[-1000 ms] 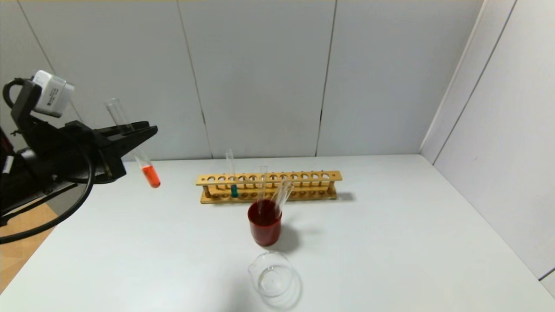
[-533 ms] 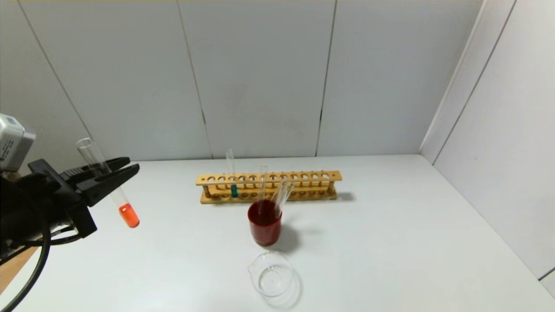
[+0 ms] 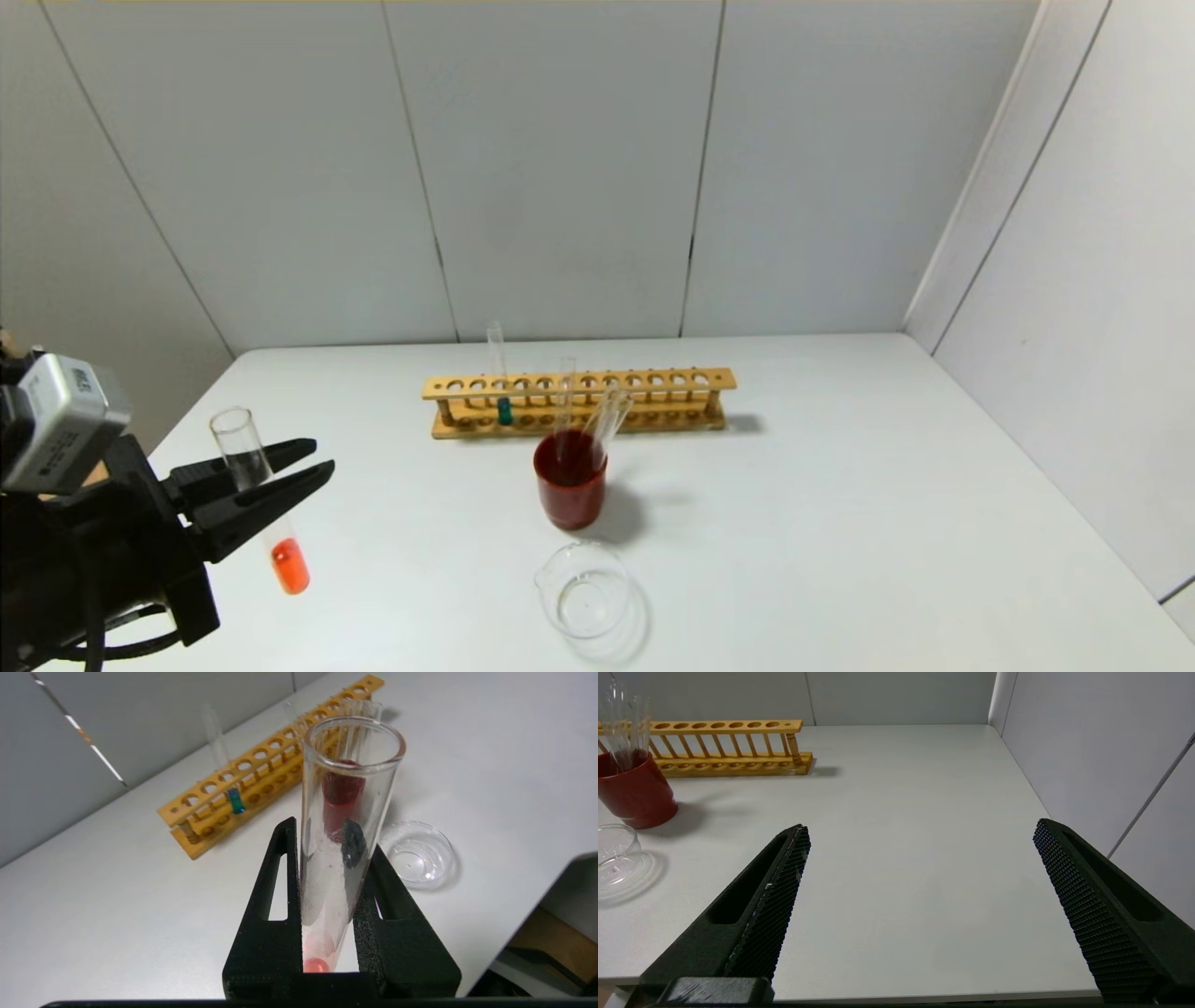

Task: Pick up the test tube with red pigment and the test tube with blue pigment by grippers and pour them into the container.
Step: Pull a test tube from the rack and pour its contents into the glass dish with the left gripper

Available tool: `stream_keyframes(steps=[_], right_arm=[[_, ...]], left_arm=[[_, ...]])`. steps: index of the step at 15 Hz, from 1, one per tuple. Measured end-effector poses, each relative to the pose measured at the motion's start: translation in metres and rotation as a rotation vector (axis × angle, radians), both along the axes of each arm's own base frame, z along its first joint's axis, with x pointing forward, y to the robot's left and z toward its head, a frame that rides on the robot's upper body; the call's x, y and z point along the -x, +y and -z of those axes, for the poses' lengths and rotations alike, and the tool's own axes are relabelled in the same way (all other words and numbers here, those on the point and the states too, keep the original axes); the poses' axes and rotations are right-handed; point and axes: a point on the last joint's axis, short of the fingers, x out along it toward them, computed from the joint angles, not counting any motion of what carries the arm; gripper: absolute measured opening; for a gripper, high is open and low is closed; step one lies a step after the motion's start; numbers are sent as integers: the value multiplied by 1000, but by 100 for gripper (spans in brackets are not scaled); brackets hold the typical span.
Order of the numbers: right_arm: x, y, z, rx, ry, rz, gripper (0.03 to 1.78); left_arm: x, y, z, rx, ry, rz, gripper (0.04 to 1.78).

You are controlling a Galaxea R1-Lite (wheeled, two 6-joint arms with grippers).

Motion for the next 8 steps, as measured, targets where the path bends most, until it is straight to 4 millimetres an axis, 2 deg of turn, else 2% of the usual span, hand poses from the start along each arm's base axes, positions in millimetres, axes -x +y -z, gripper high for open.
stream_keyframes(steps=[8], right_arm=[[0,0,0,0,0,0,175]], left_arm=[[-22,-42,22,-173,66,12,35]])
